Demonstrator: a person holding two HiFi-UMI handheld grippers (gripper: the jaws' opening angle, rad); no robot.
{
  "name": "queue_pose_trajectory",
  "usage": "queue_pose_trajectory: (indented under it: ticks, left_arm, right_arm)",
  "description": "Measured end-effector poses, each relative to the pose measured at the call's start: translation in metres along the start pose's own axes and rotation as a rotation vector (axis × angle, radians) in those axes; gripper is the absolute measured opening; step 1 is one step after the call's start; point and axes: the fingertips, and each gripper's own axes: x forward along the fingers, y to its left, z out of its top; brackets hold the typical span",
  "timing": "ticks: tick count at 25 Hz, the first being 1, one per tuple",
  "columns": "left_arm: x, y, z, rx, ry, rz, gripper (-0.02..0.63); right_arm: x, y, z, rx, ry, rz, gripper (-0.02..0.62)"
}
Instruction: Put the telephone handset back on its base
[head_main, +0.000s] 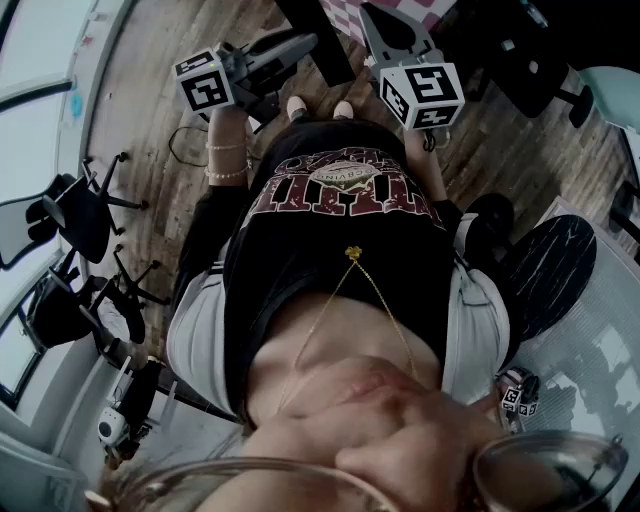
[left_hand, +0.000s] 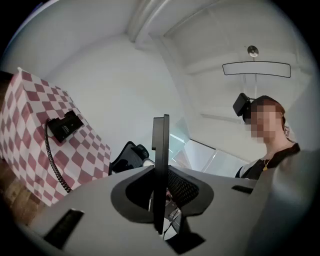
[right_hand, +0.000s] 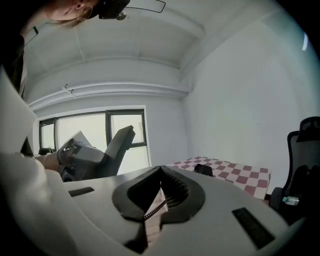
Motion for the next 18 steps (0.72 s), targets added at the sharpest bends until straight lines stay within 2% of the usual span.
queue_pose_trajectory:
  ticks: [18]
  left_arm:
    - [-0.0014, 0.007, -0.0005, -0.003, -0.039, 0.04, 0.08]
  right_arm:
    - [0.0074, -0.0003, -0.0011, 0.023, -0.003, 0.065, 0.021]
